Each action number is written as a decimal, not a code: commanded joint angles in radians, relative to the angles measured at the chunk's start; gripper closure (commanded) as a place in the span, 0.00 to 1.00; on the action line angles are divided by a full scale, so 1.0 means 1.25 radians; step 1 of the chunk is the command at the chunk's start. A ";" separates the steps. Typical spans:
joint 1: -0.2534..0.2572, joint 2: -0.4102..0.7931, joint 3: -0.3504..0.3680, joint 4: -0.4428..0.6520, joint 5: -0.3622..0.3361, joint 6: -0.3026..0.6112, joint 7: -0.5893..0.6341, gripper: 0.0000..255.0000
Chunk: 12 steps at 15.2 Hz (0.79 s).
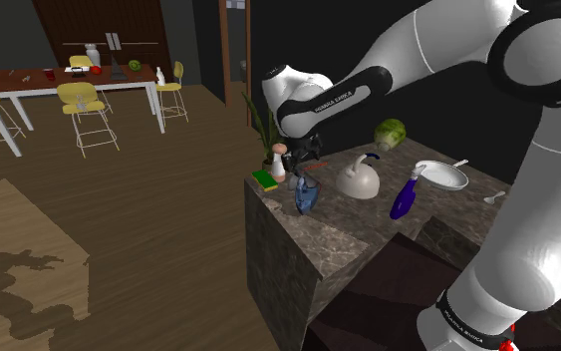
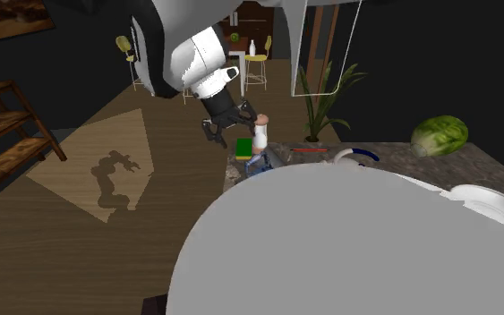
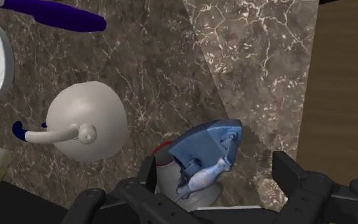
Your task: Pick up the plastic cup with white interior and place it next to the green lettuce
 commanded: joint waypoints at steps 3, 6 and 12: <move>0.016 0.145 -0.022 0.130 -0.079 -0.035 0.047 0.00; 0.031 0.247 -0.046 0.232 -0.125 -0.065 0.066 0.00; 0.061 0.464 -0.101 0.479 -0.189 -0.140 0.069 0.00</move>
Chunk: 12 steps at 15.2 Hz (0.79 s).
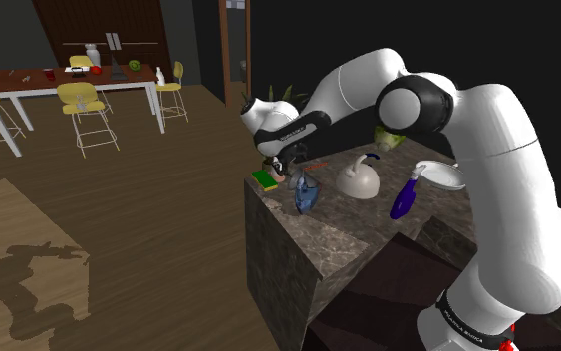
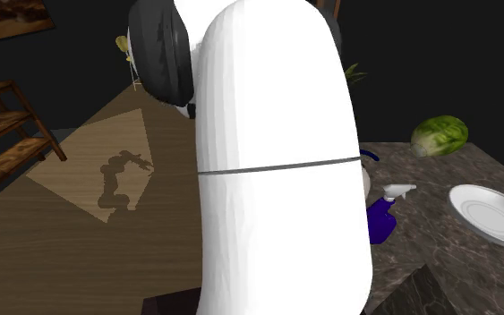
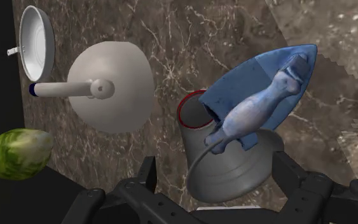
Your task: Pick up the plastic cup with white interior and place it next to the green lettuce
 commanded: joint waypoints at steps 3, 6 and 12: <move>0.017 0.167 -0.040 0.216 -0.030 -0.067 -0.024 0.00; 0.012 0.188 -0.047 0.228 -0.035 -0.058 -0.024 0.00; -0.008 0.192 -0.054 0.189 -0.046 -0.011 -0.013 0.00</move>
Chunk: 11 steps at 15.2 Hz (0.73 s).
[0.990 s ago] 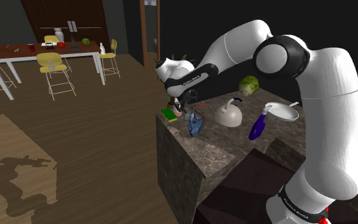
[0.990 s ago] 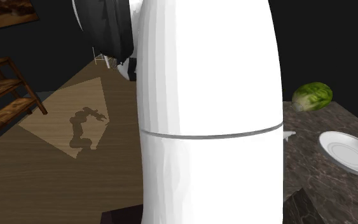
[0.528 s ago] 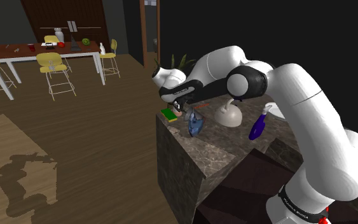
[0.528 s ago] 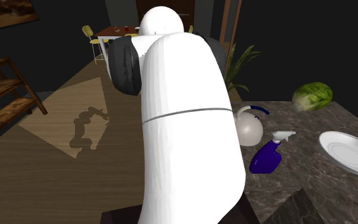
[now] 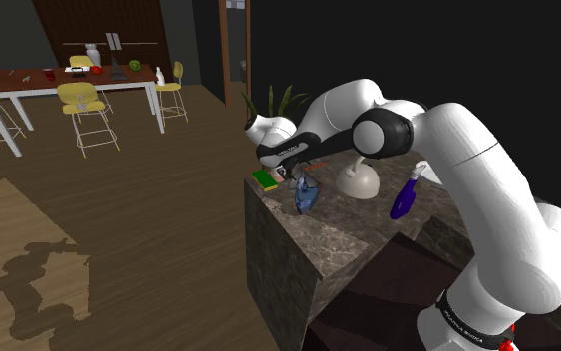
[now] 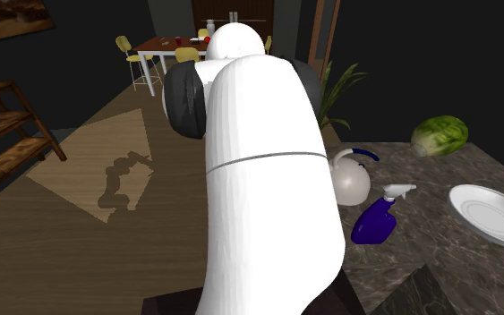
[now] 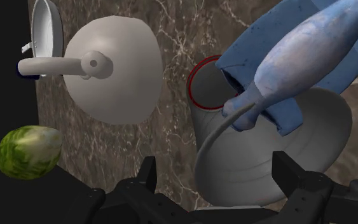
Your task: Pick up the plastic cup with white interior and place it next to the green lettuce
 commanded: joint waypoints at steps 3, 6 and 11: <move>-0.003 0.002 -0.001 -0.003 -0.001 0.006 0.000 0.00; -0.003 0.002 -0.001 -0.003 -0.001 0.006 0.000 0.00; -0.002 0.001 -0.001 -0.005 -0.002 0.007 0.002 1.00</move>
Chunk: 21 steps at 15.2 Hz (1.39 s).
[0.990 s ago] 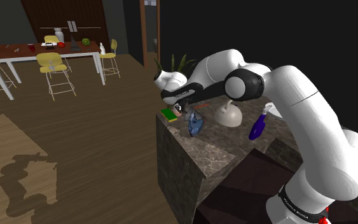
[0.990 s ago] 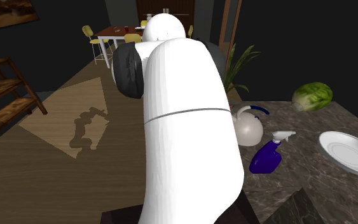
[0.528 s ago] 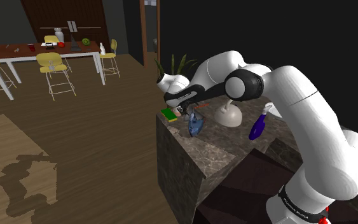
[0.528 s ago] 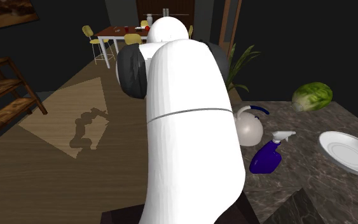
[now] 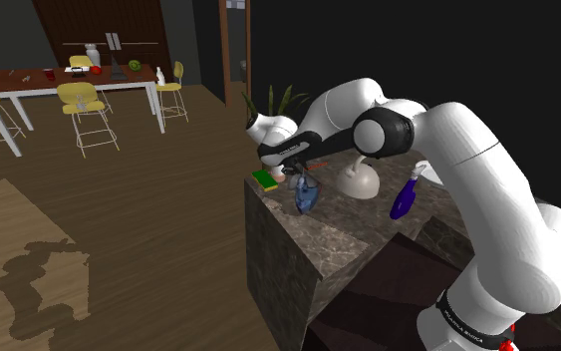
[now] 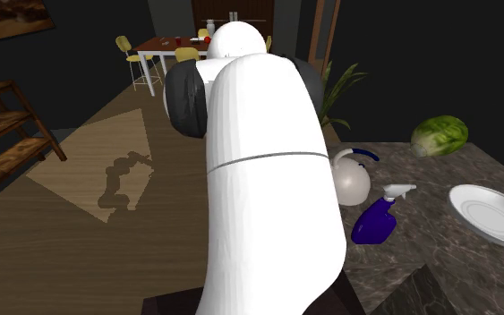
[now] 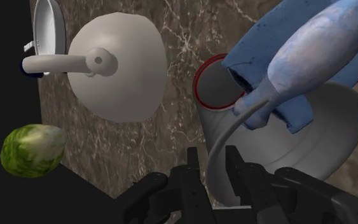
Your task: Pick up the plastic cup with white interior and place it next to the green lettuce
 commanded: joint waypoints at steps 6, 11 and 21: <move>0.001 0.006 0.002 0.000 0.005 -0.001 0.000 1.00; 0.001 -0.029 0.005 -0.009 0.009 -0.022 -0.016 1.00; 0.003 -0.089 0.008 -0.008 0.016 -0.071 -0.053 1.00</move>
